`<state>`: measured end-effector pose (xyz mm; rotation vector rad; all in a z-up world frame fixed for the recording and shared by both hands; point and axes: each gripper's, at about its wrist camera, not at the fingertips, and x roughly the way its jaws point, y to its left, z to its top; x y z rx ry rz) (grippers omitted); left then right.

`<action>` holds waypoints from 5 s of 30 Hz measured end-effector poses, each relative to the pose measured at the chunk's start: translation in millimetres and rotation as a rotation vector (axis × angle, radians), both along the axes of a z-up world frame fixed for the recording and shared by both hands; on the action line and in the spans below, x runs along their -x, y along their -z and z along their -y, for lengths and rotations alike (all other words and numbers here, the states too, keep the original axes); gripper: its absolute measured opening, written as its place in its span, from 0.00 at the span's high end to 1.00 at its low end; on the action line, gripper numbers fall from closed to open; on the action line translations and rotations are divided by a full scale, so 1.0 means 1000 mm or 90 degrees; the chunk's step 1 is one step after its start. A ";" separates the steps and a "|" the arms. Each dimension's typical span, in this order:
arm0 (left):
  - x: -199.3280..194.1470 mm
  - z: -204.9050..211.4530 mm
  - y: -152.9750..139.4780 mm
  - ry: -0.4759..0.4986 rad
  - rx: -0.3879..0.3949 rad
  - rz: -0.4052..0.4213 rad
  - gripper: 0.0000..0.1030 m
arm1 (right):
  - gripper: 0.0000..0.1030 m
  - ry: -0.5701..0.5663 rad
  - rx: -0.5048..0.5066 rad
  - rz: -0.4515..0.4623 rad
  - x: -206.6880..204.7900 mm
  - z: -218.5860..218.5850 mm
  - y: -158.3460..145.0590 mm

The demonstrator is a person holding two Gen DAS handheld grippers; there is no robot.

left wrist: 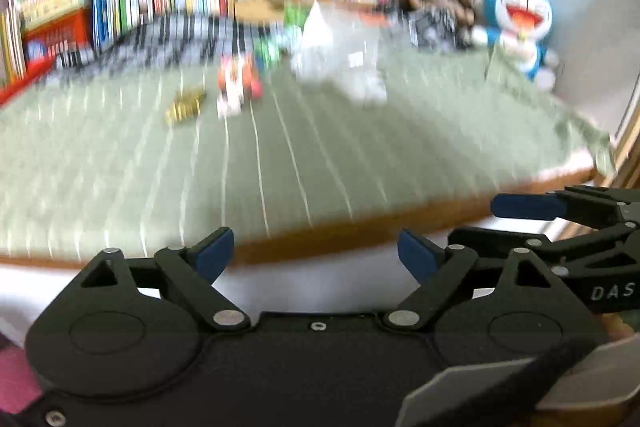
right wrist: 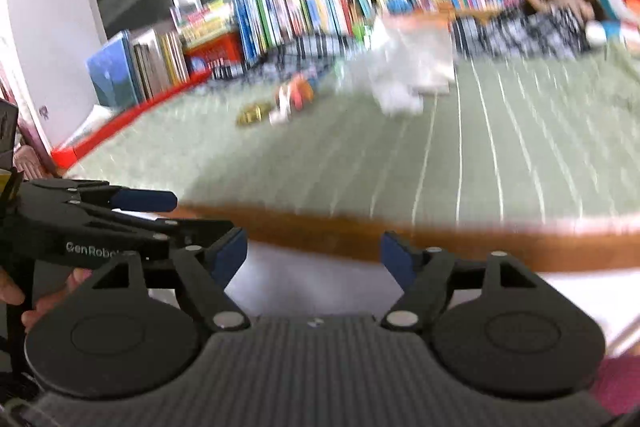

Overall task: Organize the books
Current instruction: 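Raise both empty tools back over the trash on the bed, then grasp the gold foil packet with the left tool while the right tool grasps the clear plastic bag, then lift the gold packet and plastic bag off the bed toward the bin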

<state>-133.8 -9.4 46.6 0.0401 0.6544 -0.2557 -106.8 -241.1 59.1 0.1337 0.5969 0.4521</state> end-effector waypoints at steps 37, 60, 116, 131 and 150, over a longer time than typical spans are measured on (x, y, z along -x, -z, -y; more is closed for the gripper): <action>-0.213 -0.059 0.039 -0.181 0.074 0.006 0.68 | 0.58 0.062 0.114 0.020 -0.224 -0.064 0.010; -0.140 -0.062 0.001 -0.169 0.073 0.073 0.67 | 0.02 -0.016 0.250 0.191 -0.177 -0.099 -0.024; -0.128 -0.050 -0.009 -0.134 0.100 0.083 0.67 | 0.19 -0.072 0.283 0.168 -0.159 -0.097 -0.027; -0.097 -0.023 -0.031 -0.098 0.089 0.100 0.67 | 0.19 -0.034 0.275 0.175 -0.112 -0.066 -0.045; -0.044 0.005 -0.028 -0.026 0.076 0.075 0.67 | 0.19 -0.050 0.229 0.142 -0.048 -0.039 -0.040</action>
